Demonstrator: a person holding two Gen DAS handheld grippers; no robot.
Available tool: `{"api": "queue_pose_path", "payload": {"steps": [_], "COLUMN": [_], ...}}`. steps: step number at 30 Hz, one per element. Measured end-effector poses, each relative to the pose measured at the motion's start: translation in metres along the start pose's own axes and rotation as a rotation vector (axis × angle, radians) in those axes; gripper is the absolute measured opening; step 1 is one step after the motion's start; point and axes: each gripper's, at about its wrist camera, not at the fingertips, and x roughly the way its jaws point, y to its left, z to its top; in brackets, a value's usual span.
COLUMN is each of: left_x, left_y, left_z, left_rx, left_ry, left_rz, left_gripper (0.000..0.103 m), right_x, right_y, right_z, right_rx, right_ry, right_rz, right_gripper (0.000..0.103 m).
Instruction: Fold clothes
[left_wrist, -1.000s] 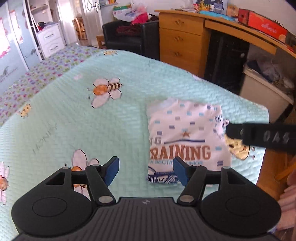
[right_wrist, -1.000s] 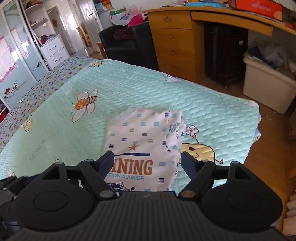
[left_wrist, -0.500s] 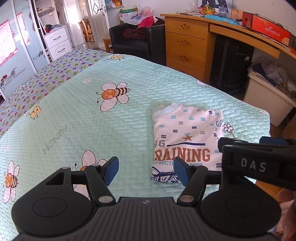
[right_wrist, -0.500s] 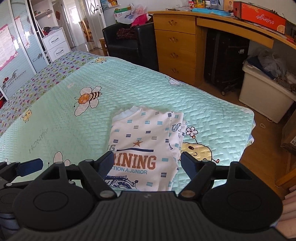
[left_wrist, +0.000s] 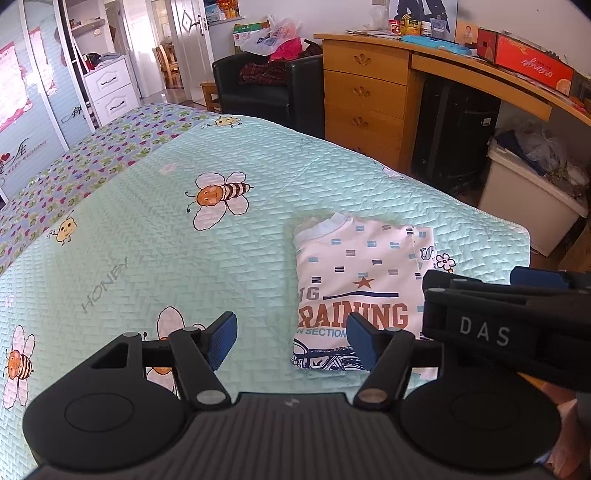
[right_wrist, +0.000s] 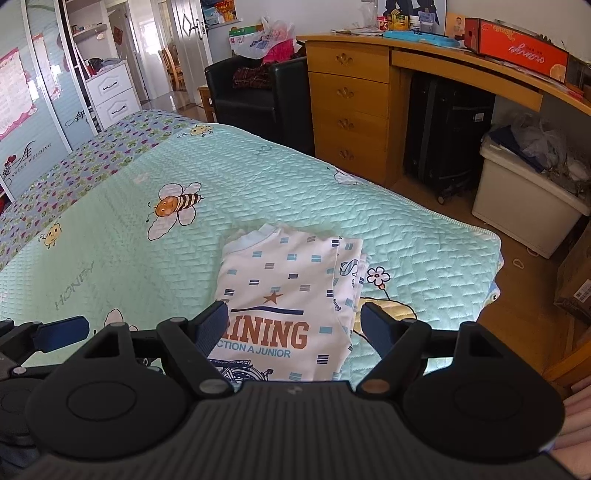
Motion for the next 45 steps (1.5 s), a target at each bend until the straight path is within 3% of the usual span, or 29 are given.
{"api": "queue_pose_path", "payload": {"steps": [45], "left_x": [-0.003], "left_y": [0.004], "left_z": [-0.004], "left_rx": [-0.002], "left_ry": [0.011], "left_rz": [-0.011], "left_gripper": [0.068], "right_x": [-0.006], "right_y": [0.013], "right_z": [-0.003], "right_rx": [-0.031], "right_ry": [-0.038], "right_rz": [-0.01], "right_gripper": [0.079]}}
